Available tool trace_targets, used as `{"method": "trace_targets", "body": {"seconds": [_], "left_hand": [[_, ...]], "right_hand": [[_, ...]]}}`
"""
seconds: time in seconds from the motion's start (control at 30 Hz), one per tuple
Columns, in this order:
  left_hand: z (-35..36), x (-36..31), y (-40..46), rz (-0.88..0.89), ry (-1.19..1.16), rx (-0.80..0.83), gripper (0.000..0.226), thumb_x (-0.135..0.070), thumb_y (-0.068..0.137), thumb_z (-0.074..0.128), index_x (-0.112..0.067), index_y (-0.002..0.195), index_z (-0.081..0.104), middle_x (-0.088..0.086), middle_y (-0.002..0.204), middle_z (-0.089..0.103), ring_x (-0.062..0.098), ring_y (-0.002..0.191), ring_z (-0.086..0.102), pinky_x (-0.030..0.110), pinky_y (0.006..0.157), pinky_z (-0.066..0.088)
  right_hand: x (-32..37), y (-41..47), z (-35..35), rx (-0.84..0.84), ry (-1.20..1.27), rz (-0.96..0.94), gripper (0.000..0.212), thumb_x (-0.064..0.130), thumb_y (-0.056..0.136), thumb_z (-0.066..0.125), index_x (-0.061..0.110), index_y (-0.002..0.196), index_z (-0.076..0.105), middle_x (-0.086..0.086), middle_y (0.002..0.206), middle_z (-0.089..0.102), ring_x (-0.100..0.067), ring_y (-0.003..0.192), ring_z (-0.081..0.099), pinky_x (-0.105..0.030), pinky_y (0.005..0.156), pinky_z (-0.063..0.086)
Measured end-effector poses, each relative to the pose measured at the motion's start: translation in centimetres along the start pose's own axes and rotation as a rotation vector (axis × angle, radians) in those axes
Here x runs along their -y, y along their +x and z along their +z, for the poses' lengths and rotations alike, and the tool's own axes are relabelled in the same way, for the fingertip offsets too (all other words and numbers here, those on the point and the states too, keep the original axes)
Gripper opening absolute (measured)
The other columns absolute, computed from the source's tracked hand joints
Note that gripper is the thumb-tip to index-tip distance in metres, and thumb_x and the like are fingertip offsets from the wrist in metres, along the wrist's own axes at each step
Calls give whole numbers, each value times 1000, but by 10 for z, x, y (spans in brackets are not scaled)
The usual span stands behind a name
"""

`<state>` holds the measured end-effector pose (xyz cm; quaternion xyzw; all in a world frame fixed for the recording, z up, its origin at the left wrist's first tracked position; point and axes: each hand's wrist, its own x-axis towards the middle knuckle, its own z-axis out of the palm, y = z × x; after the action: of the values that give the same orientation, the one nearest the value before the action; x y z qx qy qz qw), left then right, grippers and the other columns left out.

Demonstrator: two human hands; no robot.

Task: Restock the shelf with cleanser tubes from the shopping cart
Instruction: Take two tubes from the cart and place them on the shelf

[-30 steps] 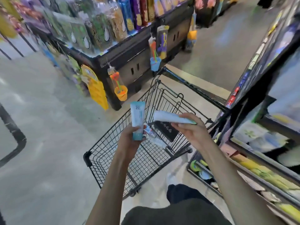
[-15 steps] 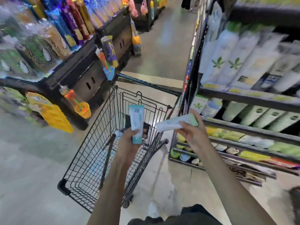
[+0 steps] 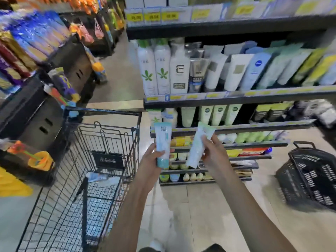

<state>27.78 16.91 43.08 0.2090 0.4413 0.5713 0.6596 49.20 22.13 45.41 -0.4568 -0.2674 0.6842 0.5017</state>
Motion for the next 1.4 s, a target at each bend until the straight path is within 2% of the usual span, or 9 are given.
{"method": "trace_targets", "body": {"seconds": [0.17,0.23,0.3,0.43,0.57,0.9,1.07,1.27,1.4], "left_hand": [[76,40,-3,-17,39,66,56,1,85,67,-9,139,55,23,127,68,31,98,70,36,66,57],[101,58,-4,-12,72,79,50,6,91,64,-12,137,56,24,125,68,28,92,70,35,67,56],[125,74,-5,-5,109,86,50,7,91,65,-14,136,56,22,123,69,26,90,70,35,69,56],[169,102,-7,2,122,84,54,7,90,67,-14,138,55,21,121,70,28,91,70,37,67,56],[209,124,-8,12,159,94,53,3,91,67,-16,139,53,21,121,72,31,97,71,43,81,54],[290,150,14,18,200,198,56,4,90,69,-16,139,51,23,122,71,41,114,69,43,83,55],[331,163,44,31,202,174,56,4,89,71,-19,137,55,13,126,71,33,113,69,42,82,56],[379,169,86,145,250,146,49,1,91,72,-20,134,60,-4,119,74,21,110,70,52,97,57],[410,164,111,249,317,103,49,-3,91,74,-20,135,61,-4,123,74,16,116,69,39,94,58]], "right_hand": [[37,-23,-62,-44,-2,-2,16,22,105,60,22,119,66,-7,115,72,-23,101,68,-52,96,55],[48,-30,-86,-51,16,-2,12,21,105,59,28,113,64,1,108,72,-17,98,68,-43,92,57],[57,-35,-112,-29,-17,-12,27,19,103,62,20,130,63,-6,120,71,-22,105,68,-37,79,59],[76,-45,-160,12,-122,-43,47,0,92,71,17,134,60,-11,121,72,-27,104,69,-40,77,56],[96,-52,-197,11,-152,-55,60,-7,82,77,23,132,60,-11,116,75,-28,101,73,-41,74,57],[139,-34,-261,-43,-147,-150,59,7,74,82,20,128,61,-14,113,74,-33,101,70,-50,86,58],[168,-9,-288,-75,-151,-166,71,13,66,84,15,132,57,-15,111,74,-29,93,72,-43,77,58],[210,24,-315,-74,-195,-176,60,-5,80,81,15,131,55,-16,111,74,-30,87,74,-41,70,60],[236,52,-325,-73,-235,-199,61,-4,80,82,16,131,56,-15,116,71,-25,87,74,-38,68,60]]}}
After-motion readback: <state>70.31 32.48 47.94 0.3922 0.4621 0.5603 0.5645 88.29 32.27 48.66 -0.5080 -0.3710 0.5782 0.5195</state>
